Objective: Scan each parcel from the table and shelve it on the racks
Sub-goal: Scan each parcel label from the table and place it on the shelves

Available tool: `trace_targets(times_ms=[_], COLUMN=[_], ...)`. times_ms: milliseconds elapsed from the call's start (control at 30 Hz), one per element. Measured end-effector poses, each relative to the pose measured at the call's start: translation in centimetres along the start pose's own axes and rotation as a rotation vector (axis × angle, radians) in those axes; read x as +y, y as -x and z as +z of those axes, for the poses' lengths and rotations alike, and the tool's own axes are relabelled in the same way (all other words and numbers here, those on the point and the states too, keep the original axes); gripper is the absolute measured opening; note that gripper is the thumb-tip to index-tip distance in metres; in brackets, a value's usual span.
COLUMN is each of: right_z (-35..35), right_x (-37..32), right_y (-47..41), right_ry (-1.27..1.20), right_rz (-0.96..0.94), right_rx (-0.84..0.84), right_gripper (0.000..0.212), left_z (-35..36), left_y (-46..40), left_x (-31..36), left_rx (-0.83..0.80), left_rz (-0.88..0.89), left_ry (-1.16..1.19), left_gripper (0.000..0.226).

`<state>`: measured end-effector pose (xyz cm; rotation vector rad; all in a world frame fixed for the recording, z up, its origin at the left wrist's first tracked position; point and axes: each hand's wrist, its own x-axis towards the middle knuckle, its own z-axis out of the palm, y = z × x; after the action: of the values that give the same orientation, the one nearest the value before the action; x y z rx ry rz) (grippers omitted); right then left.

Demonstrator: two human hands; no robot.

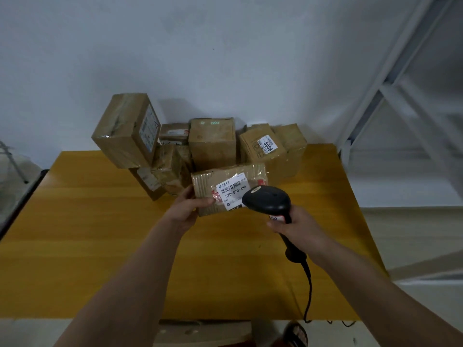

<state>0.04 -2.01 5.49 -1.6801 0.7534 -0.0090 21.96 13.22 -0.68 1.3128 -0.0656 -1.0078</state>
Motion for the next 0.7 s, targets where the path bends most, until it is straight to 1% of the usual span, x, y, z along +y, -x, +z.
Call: trace_targets(times_ms=[133, 300, 533, 700], right_z=[0.5, 1.5, 3.1, 4.3], right_x=[-0.4, -0.9, -1.7, -1.9], right_y=[0.7, 1.0, 0.9, 0.7], right_ry=[-0.037, -0.054, -0.095, -0.122], right_rz=[-0.006, -0.010, -0.016, -0.019], right_rx=[-0.004, 0.034, 0.073, 0.103], right_gripper=[0.027, 0.025, 0.028, 0.028], left_z=[0.2, -0.6, -1.6, -2.1], left_y=[0.5, 0.6, 0.3, -0.9], left_x=[0.8, 1.8, 2.9, 3.4], left_rx=[0.000, 0.005, 0.015, -0.047], left_rz=[0.038, 0.056, 0.073, 0.038], left_ry=[-0.004, 0.027, 0.042, 0.019], left_gripper=[0.081, 0.086, 0.097, 0.096])
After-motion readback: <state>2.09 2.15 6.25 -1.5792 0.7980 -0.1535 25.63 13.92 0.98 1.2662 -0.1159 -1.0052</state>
